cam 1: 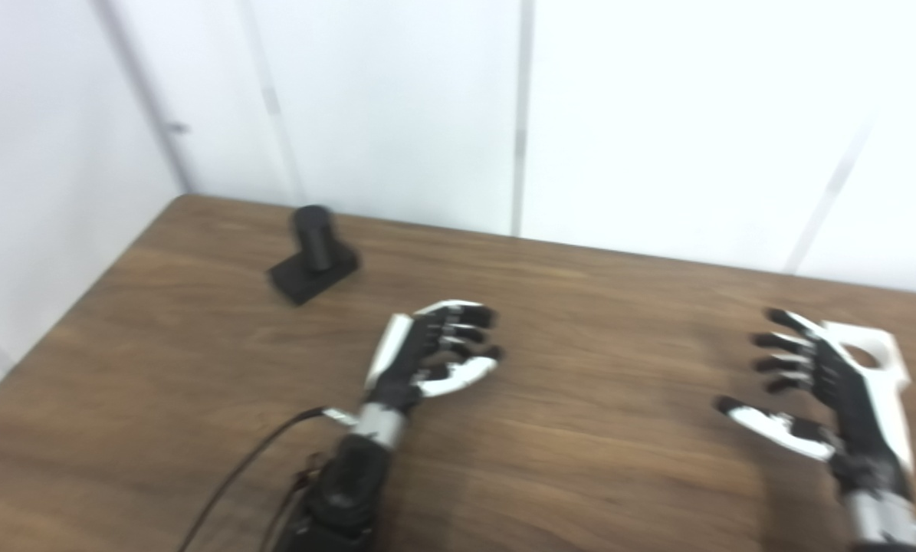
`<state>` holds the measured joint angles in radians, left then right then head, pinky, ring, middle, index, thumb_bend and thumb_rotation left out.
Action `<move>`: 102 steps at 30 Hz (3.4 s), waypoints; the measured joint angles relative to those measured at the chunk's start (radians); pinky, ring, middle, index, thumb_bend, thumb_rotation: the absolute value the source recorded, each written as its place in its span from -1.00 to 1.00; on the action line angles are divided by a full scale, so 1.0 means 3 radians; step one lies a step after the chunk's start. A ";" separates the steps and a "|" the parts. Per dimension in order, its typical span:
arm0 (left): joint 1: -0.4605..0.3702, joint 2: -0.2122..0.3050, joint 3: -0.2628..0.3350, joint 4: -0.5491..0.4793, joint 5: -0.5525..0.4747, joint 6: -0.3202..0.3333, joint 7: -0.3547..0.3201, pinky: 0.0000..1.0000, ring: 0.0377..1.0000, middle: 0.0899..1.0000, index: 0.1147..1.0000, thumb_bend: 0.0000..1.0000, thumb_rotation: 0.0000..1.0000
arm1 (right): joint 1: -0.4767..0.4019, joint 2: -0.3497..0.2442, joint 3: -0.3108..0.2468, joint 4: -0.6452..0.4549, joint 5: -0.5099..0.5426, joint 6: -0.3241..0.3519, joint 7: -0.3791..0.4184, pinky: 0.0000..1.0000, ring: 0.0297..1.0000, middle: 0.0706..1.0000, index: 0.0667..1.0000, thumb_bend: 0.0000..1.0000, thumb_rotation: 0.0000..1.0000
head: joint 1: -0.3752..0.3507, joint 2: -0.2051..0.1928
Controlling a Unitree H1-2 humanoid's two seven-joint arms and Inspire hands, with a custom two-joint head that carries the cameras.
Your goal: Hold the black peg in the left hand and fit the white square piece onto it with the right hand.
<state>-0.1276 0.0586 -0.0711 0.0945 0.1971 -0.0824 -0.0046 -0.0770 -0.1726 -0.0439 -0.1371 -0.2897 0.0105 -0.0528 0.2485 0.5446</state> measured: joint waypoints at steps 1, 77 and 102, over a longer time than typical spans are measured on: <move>0.0000 0.0000 -0.0002 0.0000 0.0007 0.0000 0.0000 0.09 0.27 0.31 0.20 0.09 -0.81 | 0.0000 0.0000 -0.0007 -0.0024 0.0015 0.0015 0.0004 0.00 0.18 0.36 0.57 0.26 -1.00 | -0.0010 0.0000; -0.1157 0.1605 0.0118 0.0424 0.1681 0.1323 -0.0001 0.47 0.82 0.82 0.70 0.75 -0.05 | -0.0012 0.0012 -0.0040 -0.0253 0.0141 0.0346 0.0055 -0.03 0.19 0.36 0.51 0.17 -1.00 | 0.0061 -0.0061; -0.1252 0.1674 -0.0243 0.1070 0.1691 0.1694 -0.0299 0.56 0.89 0.88 0.57 0.84 0.03 | -0.0009 0.0013 -0.0058 -0.0297 0.0144 0.0353 0.0054 -0.01 0.19 0.36 0.51 0.17 -1.00 | 0.0046 -0.0020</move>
<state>-0.5031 0.5607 -0.1441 0.4154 0.7045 0.4257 -0.0945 -0.0798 -0.1687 -0.0613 -0.2263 -0.2466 0.1164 -0.0367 0.2623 0.5384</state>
